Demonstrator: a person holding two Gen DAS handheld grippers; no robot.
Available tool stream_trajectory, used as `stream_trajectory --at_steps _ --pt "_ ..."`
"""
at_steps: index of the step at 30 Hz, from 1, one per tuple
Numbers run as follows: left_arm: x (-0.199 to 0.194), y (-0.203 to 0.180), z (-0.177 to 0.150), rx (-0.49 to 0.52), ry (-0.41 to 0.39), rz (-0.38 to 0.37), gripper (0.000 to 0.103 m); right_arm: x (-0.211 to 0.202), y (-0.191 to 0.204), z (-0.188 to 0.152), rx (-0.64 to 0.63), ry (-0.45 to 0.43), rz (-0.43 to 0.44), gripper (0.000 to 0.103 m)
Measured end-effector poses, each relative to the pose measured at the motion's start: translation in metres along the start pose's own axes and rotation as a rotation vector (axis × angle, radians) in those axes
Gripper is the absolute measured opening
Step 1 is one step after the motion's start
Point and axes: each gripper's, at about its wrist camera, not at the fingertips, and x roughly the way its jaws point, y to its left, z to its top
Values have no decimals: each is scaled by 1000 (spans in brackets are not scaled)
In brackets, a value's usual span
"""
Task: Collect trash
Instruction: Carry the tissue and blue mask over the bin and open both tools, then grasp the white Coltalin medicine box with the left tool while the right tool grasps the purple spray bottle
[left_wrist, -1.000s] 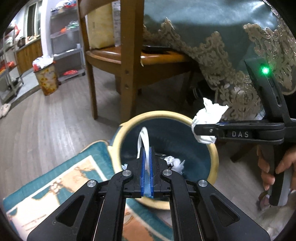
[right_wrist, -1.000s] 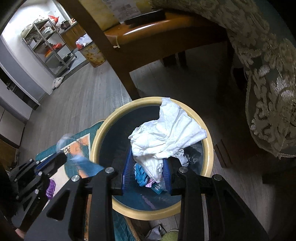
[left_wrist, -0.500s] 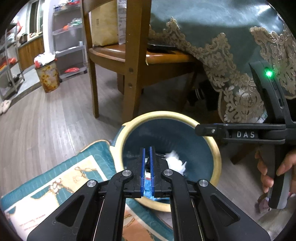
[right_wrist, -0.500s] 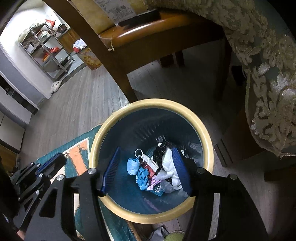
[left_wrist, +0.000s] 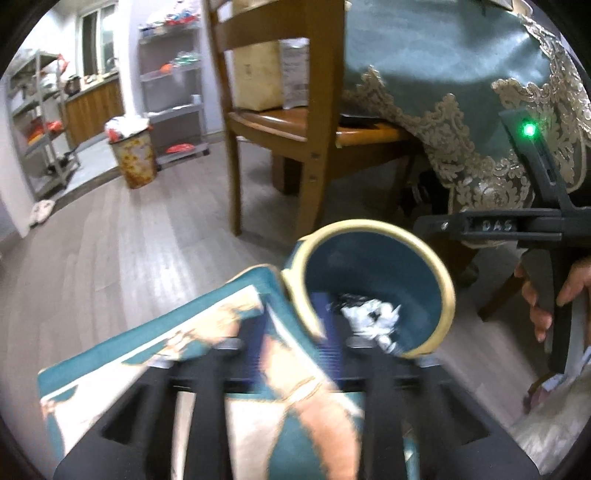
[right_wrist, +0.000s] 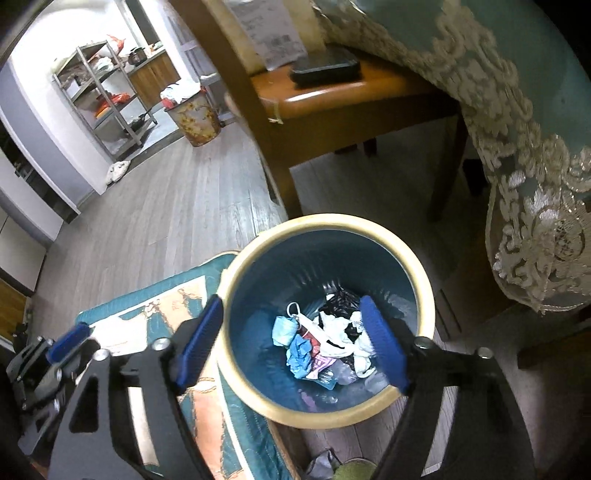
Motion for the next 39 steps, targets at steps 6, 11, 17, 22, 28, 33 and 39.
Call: stream_trajectory --at_steps 6,11,17,22,28,33,39 --pt "-49 40 -25 -68 -42 78 87 -10 28 -8 -15 -20 22 97" --pt "-85 72 -44 -107 -53 152 89 -14 58 -19 -28 -12 57 97" --pt "-125 119 -78 -196 -53 233 90 -10 101 -39 -67 11 86 97" --pt "-139 139 -114 -227 -33 274 91 -7 136 -53 -103 11 103 97" --pt "-128 148 -171 -197 65 259 91 2 159 -65 -80 42 142 97" --pt "-116 145 -197 -125 137 226 91 9 185 -75 -116 54 139 97" --pt "-89 136 -214 -94 226 92 91 19 209 -87 -141 84 137 97"
